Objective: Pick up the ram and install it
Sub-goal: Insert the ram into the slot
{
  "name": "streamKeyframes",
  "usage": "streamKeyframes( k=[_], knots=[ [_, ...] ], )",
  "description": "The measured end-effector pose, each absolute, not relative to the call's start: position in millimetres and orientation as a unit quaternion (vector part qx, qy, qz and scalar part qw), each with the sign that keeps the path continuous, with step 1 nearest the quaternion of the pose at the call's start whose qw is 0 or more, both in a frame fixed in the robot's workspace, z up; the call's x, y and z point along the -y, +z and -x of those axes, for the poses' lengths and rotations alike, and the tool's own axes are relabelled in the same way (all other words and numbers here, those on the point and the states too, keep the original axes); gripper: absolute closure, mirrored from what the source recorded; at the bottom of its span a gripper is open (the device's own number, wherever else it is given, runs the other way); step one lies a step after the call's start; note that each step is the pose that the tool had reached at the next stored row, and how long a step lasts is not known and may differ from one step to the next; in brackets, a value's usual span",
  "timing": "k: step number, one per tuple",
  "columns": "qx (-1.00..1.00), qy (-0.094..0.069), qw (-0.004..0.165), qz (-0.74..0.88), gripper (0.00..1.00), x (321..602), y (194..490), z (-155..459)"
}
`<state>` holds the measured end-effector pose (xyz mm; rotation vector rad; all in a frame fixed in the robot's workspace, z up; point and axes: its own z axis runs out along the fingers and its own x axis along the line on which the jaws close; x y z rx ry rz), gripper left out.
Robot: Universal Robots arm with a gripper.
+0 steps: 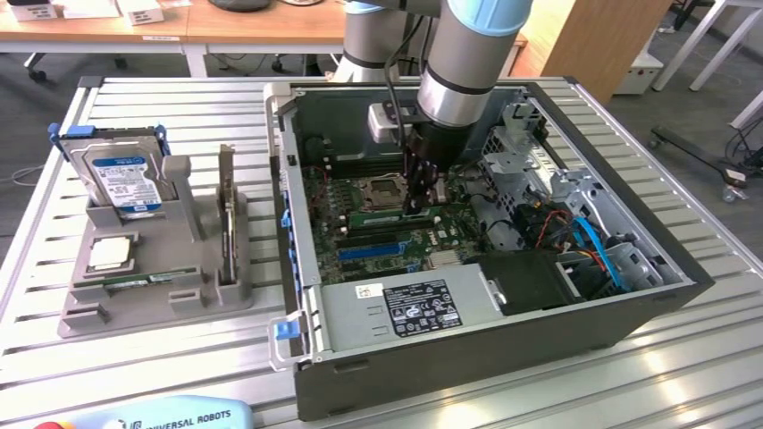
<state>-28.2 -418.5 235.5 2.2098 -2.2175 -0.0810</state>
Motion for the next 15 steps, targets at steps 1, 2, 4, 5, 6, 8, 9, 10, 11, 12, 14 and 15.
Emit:
streamKeyframes(
  k=[1, 2, 4, 5, 6, 8, 9, 10, 11, 12, 14, 15],
  knots=[
    [0.708, -0.026, 0.005, -0.706, 0.89, 418.5, 235.0, 28.2],
    [0.708, -0.026, 0.005, -0.706, 0.89, 418.6, 234.7, 28.2],
    [0.708, -0.026, 0.005, -0.706, 0.89, 418.6, 234.7, 28.2],
    [0.708, -0.026, 0.005, -0.706, 0.89, 418.6, 234.6, 28.2],
    [0.708, -0.026, 0.005, -0.706, 0.89, 418.6, 234.5, 28.2],
    [0.708, -0.026, 0.005, -0.706, 0.89, 418.6, 234.4, 28.2],
    [0.708, -0.026, 0.005, -0.706, 0.89, 418.6, 234.0, 28.2],
    [0.708, -0.026, 0.005, -0.706, 0.89, 418.6, 233.7, 28.2],
    [0.708, -0.026, 0.005, -0.706, 0.89, 418.6, 233.7, 28.2],
    [0.708, -0.026, 0.005, -0.706, 0.89, 418.6, 233.7, 28.2],
    [0.708, -0.026, 0.005, -0.706, 0.89, 418.6, 233.5, 28.2],
    [0.708, -0.026, 0.005, -0.706, 0.89, 418.6, 233.2, 28.2]
  ],
)
